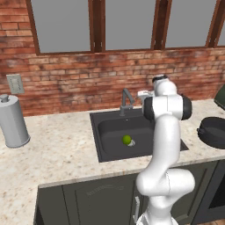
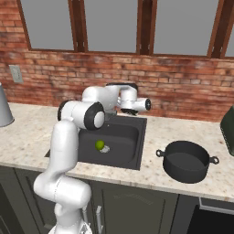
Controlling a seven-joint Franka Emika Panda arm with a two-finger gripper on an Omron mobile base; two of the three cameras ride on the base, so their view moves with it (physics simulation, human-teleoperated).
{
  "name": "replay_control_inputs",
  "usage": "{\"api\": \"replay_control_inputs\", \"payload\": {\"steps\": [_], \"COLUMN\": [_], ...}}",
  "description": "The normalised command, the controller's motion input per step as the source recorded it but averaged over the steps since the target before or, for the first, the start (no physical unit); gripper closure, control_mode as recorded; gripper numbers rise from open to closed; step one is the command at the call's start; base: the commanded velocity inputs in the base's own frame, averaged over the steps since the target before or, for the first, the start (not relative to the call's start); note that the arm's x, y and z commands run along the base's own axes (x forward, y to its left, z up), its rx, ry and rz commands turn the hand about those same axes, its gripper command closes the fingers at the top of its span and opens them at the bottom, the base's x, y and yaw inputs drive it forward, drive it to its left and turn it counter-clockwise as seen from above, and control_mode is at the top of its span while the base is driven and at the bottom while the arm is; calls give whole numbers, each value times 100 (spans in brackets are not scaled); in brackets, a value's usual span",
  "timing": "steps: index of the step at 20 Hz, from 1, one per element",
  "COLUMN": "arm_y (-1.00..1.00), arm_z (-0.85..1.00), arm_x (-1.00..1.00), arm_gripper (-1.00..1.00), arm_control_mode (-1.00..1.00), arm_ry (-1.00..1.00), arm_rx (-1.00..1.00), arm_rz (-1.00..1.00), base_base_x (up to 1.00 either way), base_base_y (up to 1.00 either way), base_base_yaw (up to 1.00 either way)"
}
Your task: Dump the lime from the pot into the sink. Then turn on the water and wash the lime. Then turn off the water and put the lime back in the pot.
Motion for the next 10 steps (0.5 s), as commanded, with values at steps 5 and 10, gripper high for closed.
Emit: {"api": "replay_control_inputs", "payload": {"steps": [5, 10], "arm_y": [0, 0], "arm_z": [-29, -5], "arm_x": [16, 4], "arm_gripper": [-100, -100], "arm_control_mode": [-100, -100], "arm_ry": [1, -1], "arm_rx": [1, 0], "arm_rz": [0, 0], "base_base_x": [0, 0], "base_base_y": [0, 0], "base_base_yaw": [0, 0]}}
